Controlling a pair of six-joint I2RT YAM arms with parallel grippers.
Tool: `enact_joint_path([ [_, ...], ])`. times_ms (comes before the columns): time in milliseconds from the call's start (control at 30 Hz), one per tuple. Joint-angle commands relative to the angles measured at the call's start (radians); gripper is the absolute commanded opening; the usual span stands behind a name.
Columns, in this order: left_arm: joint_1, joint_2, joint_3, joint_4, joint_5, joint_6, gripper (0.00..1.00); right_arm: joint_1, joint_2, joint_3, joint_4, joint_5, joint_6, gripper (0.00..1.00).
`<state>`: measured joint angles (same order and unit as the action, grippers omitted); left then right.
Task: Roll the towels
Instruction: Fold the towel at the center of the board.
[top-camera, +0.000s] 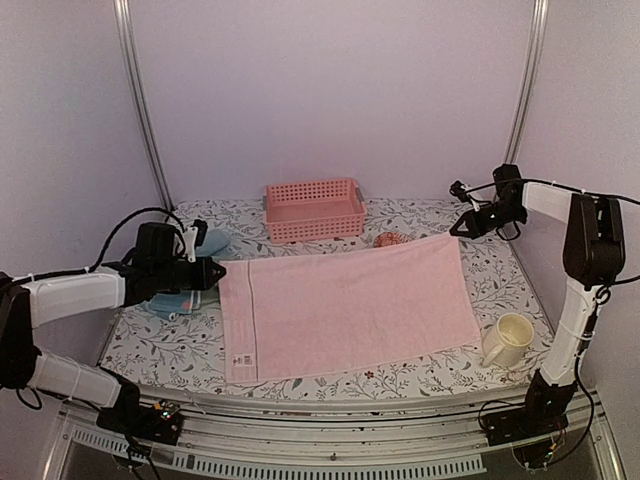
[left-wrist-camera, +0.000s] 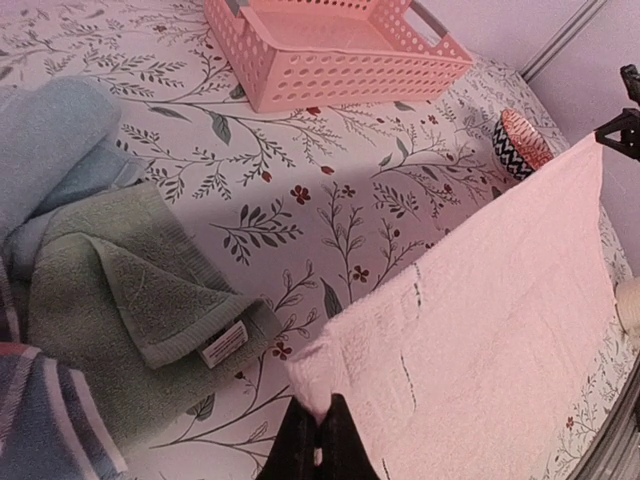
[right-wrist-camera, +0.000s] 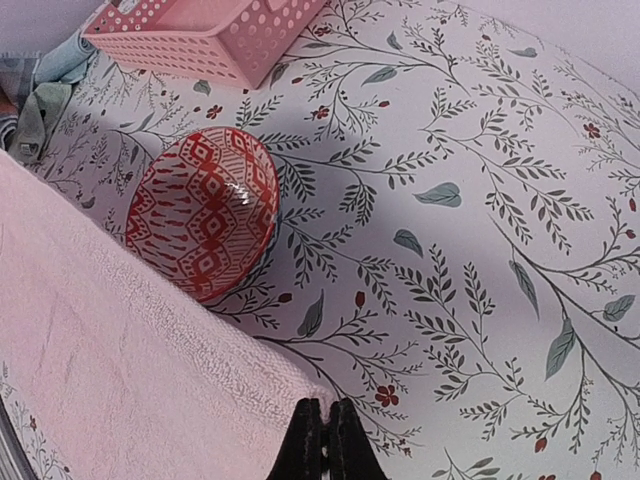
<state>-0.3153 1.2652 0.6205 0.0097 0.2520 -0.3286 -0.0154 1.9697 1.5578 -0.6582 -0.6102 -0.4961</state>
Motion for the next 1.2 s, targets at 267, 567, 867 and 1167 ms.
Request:
enact_joint_path([
  [267,0.014,-0.163,-0.142,0.147,-0.001,-0.008,0.00,-0.008,-0.071,-0.130,0.060,-0.098,-0.106,0.03],
  [567,0.015,-0.192,-0.097,-0.107,0.077,-0.064,0.00,-0.009,-0.177,-0.285,-0.001,-0.098,-0.270,0.03],
  [867,0.015,-0.192,-0.038,-0.331,0.075,-0.126,0.02,-0.055,-0.215,-0.340,-0.048,-0.072,-0.334,0.02],
  [1167,0.012,-0.176,-0.020,-0.196,0.043,-0.042,0.04,-0.087,-0.298,-0.397,-0.066,-0.149,-0.365,0.02],
])
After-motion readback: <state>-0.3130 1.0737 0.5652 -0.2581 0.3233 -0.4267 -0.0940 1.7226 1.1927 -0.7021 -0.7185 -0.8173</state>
